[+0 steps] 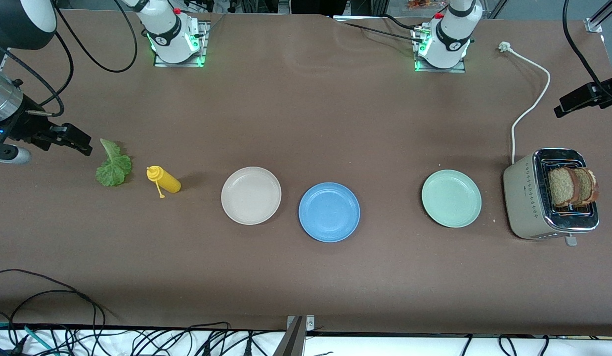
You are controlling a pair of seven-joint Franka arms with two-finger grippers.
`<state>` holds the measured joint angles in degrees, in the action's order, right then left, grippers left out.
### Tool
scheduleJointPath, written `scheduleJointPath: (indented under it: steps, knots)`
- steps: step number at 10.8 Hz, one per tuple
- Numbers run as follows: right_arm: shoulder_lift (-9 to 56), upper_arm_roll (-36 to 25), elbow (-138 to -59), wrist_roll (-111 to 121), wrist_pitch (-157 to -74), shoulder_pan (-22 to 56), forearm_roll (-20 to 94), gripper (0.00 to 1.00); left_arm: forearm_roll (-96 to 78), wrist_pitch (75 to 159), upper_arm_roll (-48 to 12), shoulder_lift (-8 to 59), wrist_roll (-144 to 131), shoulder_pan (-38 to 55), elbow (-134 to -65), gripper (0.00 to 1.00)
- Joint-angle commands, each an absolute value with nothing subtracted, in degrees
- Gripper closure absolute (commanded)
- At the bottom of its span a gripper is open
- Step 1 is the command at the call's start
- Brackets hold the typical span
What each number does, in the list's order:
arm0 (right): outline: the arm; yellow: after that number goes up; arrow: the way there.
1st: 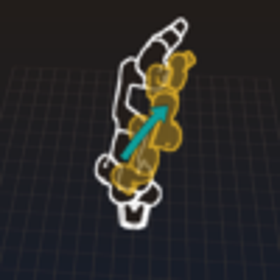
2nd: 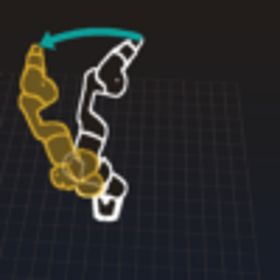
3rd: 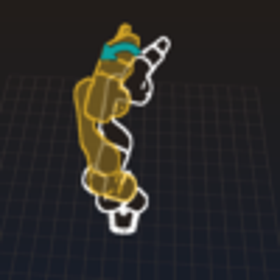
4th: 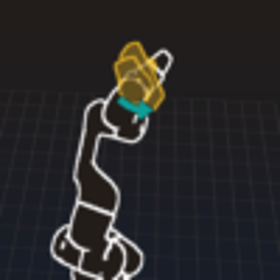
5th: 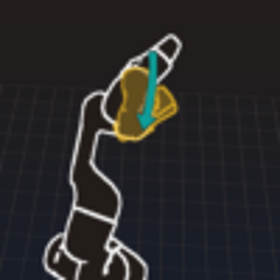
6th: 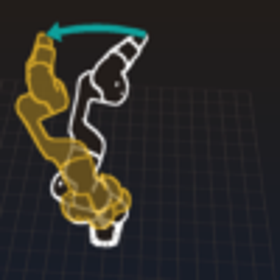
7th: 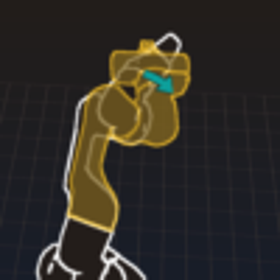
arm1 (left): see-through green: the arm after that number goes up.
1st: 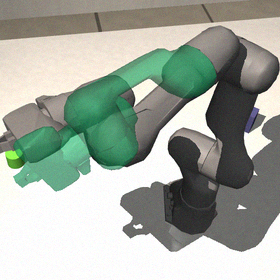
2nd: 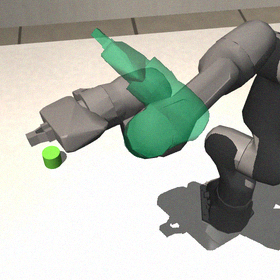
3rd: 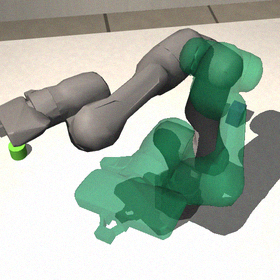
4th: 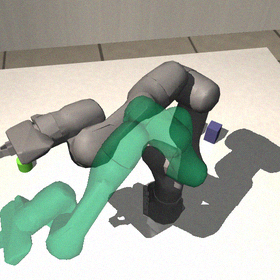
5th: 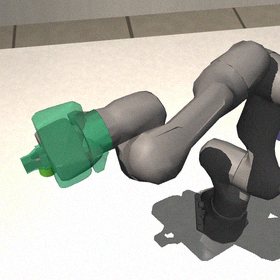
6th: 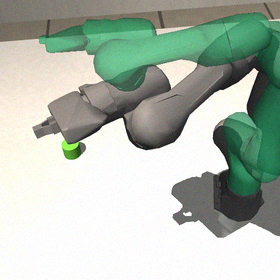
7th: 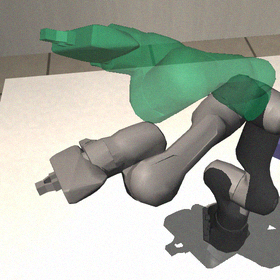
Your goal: Make sandwich in blue plate with both arms
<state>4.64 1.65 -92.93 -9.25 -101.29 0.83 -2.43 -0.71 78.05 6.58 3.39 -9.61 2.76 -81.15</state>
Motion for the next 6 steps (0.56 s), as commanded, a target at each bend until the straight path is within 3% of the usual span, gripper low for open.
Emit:
scheduleJointPath:
  steps: [1, 6]
  knots:
    - [4.13, 1.67, -92.28, -9.58, -99.93, 0.62, -1.85, 0.00, -0.18, 77.43, 6.77, 4.13, -7.82, 2.38, -80.24, 0.00]
    - [4.04, 2.20, -91.93, -9.93, -97.73, 0.70, -1.67, 0.00, 0.17, 77.70, 7.12, 5.44, -7.91, 2.02, -80.24, 0.00]
